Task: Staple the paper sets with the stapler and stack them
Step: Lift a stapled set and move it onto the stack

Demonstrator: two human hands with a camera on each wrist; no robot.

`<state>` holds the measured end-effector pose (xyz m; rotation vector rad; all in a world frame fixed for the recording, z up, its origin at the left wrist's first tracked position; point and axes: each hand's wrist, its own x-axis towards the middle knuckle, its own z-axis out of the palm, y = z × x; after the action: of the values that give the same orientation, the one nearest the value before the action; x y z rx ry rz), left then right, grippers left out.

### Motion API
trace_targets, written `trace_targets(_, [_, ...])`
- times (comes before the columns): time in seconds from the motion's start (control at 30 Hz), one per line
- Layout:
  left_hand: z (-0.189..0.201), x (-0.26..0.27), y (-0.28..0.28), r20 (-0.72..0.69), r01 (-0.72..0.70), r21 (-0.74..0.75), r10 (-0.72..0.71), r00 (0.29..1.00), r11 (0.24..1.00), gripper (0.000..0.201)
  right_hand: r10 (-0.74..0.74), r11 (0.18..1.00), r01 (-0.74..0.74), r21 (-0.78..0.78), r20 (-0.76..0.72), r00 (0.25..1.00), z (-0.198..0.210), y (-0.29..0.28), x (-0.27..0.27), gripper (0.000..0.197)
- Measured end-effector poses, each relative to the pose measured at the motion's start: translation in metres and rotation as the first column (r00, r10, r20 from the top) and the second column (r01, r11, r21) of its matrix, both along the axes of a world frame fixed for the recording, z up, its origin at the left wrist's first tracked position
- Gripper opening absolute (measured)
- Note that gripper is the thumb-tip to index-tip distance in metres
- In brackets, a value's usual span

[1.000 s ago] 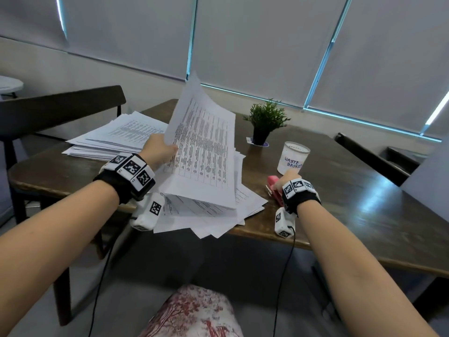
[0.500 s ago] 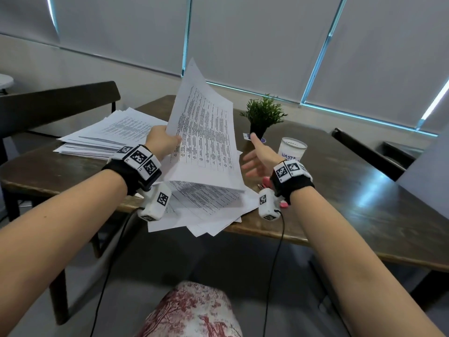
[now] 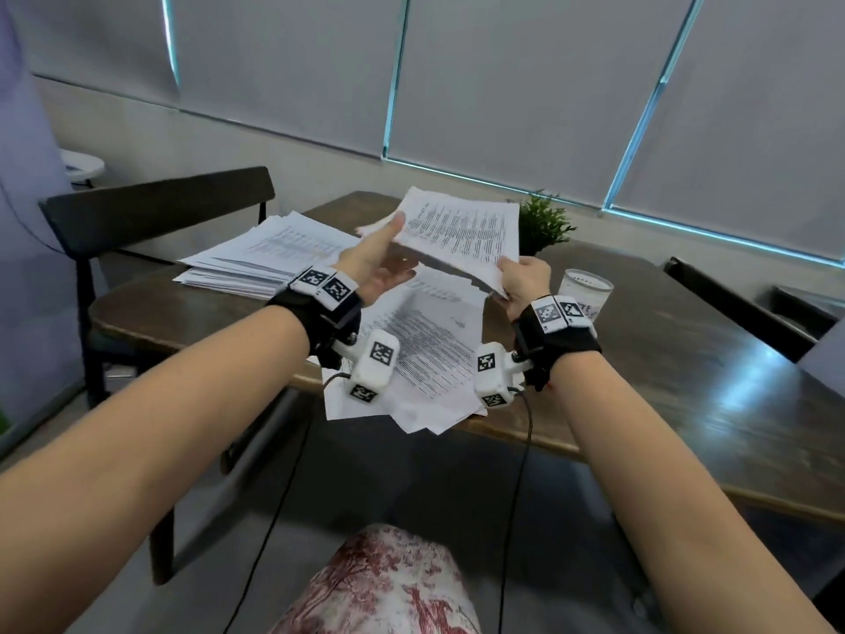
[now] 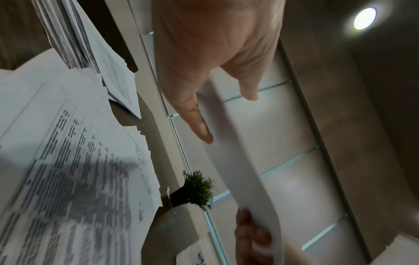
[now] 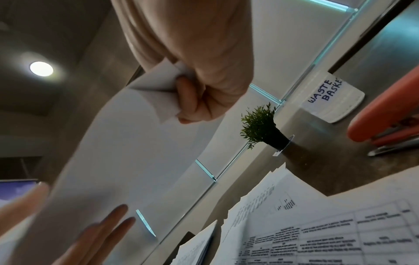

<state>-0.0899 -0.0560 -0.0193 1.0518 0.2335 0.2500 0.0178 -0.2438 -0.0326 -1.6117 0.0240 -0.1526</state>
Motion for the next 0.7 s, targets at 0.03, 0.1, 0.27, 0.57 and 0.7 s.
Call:
trace_targets(0.03, [-0.003,0.003,-0.003,0.009,-0.001,-0.031,0.001,1.000,1.000,0.026,0.005,1.000,-0.005,-0.019,0.026,1.000,0.000,0.006,0.000,0.020])
trace_targets(0.1, [-0.009,0.012,-0.009,-0.001,-0.001,-0.122,0.001,1.000,0.992,0.014,0.002,0.999,0.002,-0.048,0.066,0.998,0.001,0.018,-0.002,0.012])
trace_targets(0.27, [-0.008,0.023,-0.021,-0.082,-0.027,-0.116,0.018,0.996,0.993,0.015,0.100,0.977,-0.083,-0.197,0.075,0.992,0.010,0.040,-0.010,0.012])
trace_targets(0.57, [-0.008,0.037,0.073,0.021,-0.332,-0.008,0.332,0.943,0.943,0.028,0.368,0.649,-0.396,-0.650,-0.187,0.911,-0.007,0.020,-0.013,0.023])
trace_targets(0.7, [-0.035,0.063,0.137,0.009,-0.493,-0.075,0.495,0.869,0.867,0.039,0.372,0.374,-0.478,-0.795,-0.343,0.863,-0.021,0.009,-0.005,0.024])
